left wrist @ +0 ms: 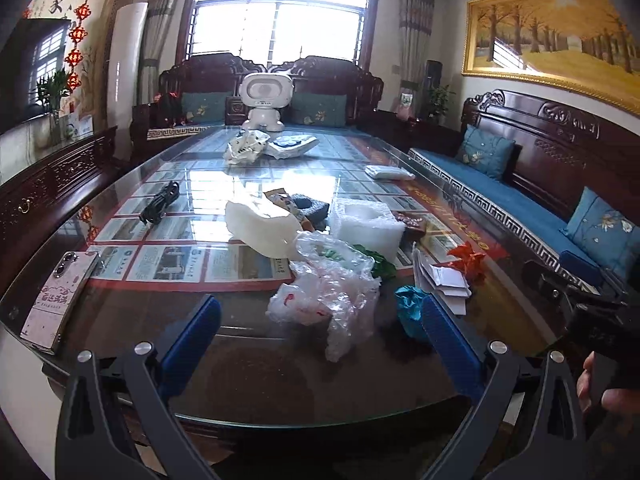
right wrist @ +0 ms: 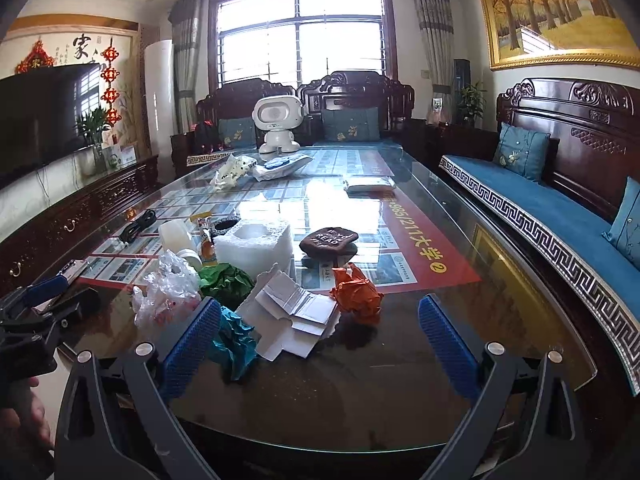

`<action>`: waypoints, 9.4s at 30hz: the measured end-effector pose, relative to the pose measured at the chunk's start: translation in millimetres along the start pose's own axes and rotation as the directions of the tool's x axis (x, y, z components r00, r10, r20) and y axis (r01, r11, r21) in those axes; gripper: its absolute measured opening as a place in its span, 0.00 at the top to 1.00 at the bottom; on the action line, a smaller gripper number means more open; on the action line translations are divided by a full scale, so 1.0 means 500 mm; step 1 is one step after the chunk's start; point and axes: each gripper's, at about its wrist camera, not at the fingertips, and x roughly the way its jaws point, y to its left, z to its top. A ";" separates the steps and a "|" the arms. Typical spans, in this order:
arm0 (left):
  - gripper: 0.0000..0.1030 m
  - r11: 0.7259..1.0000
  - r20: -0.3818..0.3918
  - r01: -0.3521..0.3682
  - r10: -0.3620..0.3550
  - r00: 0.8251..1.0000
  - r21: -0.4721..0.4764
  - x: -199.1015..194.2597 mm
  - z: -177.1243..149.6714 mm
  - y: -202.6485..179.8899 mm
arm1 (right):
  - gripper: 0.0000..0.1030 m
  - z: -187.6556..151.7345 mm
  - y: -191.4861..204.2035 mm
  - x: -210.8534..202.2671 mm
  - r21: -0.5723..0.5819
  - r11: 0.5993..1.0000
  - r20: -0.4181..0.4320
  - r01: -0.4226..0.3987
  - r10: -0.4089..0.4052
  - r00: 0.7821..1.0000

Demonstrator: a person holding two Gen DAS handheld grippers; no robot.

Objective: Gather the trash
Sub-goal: 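Move both tools toward the trash items on the glass table, then grasp the clear plastic bag with the left tool while the right tool grasps the teal paper, then carry both items to the yellow bin and open both tools to drop them, then return both tools from the bin to the table, then grasp the orange crumpled paper with the right tool while the left tool grasps the green paper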

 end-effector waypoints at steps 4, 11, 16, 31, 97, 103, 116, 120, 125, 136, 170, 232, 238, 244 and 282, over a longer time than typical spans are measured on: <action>0.04 1.000 -0.035 -0.023 0.023 0.999 0.015 0.012 0.009 -0.014 | 0.08 -0.001 0.003 -0.004 0.002 1.000 0.004 -0.010 0.010 1.000; 0.03 0.996 -0.014 0.008 -0.009 1.000 -0.088 0.011 0.025 0.011 | 0.08 0.001 0.002 -0.012 0.005 0.998 0.009 -0.066 0.066 0.998; 0.03 0.997 0.013 -0.062 0.062 0.998 -0.035 -0.008 0.008 0.003 | 0.08 0.003 0.013 -0.013 -0.021 0.998 0.009 -0.055 0.055 0.998; 0.04 0.996 -0.002 -0.071 0.071 0.997 0.063 0.018 0.001 -0.033 | 0.08 -0.004 0.007 0.002 -0.018 0.998 -0.004 -0.067 0.067 0.998; 0.74 0.995 -0.051 0.065 -0.062 0.997 0.074 0.056 -0.022 0.027 | 0.65 -0.045 0.124 0.125 -0.038 0.977 -0.209 -0.209 0.197 0.958; 0.74 0.993 -0.057 0.092 -0.087 0.995 0.080 0.062 -0.021 0.027 | 0.71 -0.056 0.130 0.157 -0.029 0.984 -0.242 -0.174 0.162 0.957; 0.74 0.982 -0.036 0.153 -0.150 0.988 0.112 0.020 -0.024 -0.002 | 0.80 -0.032 0.093 0.042 -0.001 0.973 -0.121 -0.231 0.229 0.966; 0.74 0.963 -0.028 0.225 -0.224 0.974 0.146 -0.032 -0.033 -0.049 | 0.80 -0.033 0.067 -0.043 -0.018 0.978 -0.080 -0.209 0.207 0.975; 0.74 0.916 -0.062 0.344 -0.339 0.939 0.206 -0.089 -0.066 -0.134 | 0.80 -0.071 -0.003 -0.153 0.023 0.992 -0.064 -0.121 0.122 0.990; 0.74 0.698 -0.391 0.653 -0.536 0.748 0.293 -0.110 -0.271 -0.365 | 0.80 -0.294 -0.144 -0.355 0.130 0.977 -0.233 0.168 -0.134 0.963; 0.41 0.712 -0.686 0.631 -0.293 0.666 0.309 0.117 -0.500 -0.494 | 0.48 -0.508 -0.214 -0.222 0.116 0.934 -0.549 0.338 -0.224 0.806; 0.04 0.987 -0.061 0.156 -0.154 0.986 0.028 0.145 0.032 -0.058 | 0.48 0.025 -0.066 0.073 0.019 0.999 -0.128 -0.043 0.045 0.991; 0.04 0.990 -0.102 0.142 -0.139 0.985 0.017 0.208 0.035 -0.061 | 0.44 0.024 -0.095 0.151 0.045 0.998 -0.175 -0.051 0.058 0.983; 0.04 0.989 -0.136 0.149 -0.149 0.980 -0.003 0.246 0.031 -0.062 | 0.45 0.018 -0.091 0.206 0.046 0.996 -0.230 -0.081 0.090 0.969; 0.42 0.988 -0.295 0.070 -0.109 0.949 -0.137 0.384 0.051 -0.044 | 0.74 0.027 -0.143 0.167 0.119 0.985 -0.142 -0.127 0.143 0.979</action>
